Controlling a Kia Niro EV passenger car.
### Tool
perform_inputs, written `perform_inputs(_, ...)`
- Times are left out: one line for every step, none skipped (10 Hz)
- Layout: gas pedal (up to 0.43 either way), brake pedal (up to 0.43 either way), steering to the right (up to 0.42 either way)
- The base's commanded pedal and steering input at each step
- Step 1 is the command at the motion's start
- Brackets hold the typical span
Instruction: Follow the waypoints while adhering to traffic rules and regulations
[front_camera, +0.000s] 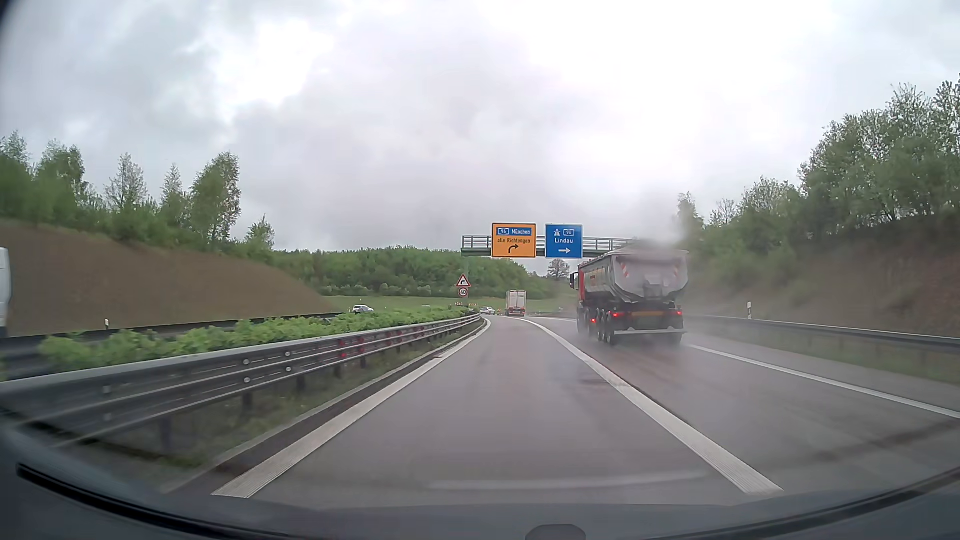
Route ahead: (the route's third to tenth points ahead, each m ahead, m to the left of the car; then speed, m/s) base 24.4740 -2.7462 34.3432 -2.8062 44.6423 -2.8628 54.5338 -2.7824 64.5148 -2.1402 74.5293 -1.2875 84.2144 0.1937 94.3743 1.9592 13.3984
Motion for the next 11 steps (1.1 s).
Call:
perform_inputs(0.000,0.000,0.008)
perform_inputs(0.000,0.000,0.008)
perform_inputs(0.000,0.000,0.007)
perform_inputs(0.000,0.000,0.006)
perform_inputs(0.000,0.000,0.006)
perform_inputs(0.000,0.000,0.005)
perform_inputs(0.000,0.000,0.005)
perform_inputs(0.000,0.000,0.005)
perform_inputs(0.000,0.000,0.005)
perform_inputs(0.000,0.000,0.005)
perform_inputs(0.000,0.000,0.004)
